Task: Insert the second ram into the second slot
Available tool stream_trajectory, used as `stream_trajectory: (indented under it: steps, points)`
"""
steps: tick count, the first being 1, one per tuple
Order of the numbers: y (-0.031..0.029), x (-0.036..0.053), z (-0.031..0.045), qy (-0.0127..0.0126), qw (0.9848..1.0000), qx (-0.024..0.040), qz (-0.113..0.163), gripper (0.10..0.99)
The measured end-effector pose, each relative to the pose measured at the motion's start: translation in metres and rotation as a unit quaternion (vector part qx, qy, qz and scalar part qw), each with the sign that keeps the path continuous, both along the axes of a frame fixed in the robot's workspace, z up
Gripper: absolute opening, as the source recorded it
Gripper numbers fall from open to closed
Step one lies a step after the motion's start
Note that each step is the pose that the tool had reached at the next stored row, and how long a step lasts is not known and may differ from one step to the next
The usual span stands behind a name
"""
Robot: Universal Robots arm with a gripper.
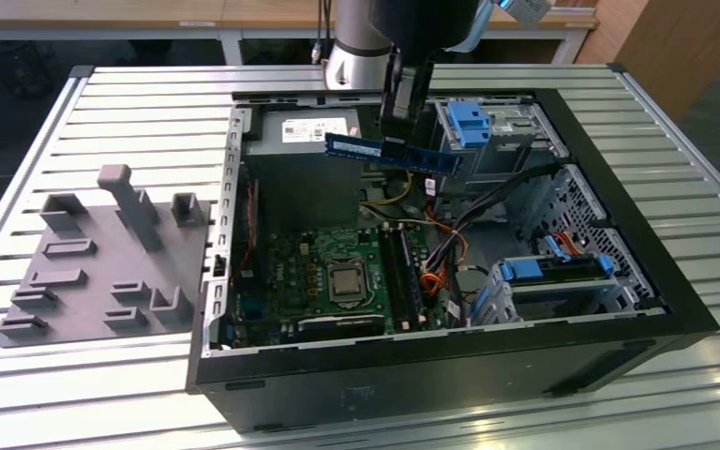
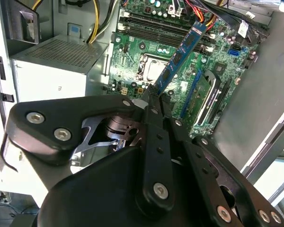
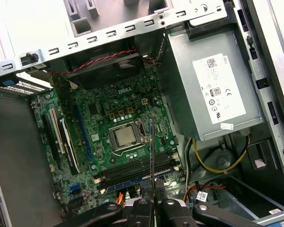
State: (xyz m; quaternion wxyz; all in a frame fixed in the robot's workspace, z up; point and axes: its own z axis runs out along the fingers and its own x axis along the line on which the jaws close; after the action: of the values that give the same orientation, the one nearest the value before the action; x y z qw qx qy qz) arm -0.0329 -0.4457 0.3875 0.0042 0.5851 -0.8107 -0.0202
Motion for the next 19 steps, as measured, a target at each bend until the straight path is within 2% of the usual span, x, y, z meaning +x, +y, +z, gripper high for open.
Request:
stream_trajectory:
  steps: [13,19]
  points:
    - [0.0000,0.0000,0.0000,0.0000,0.9999,0.0000,-0.014,0.137]
    - [0.0000,0.0000,0.0000,0.0000,0.9996,0.0000,-0.029,0.137]
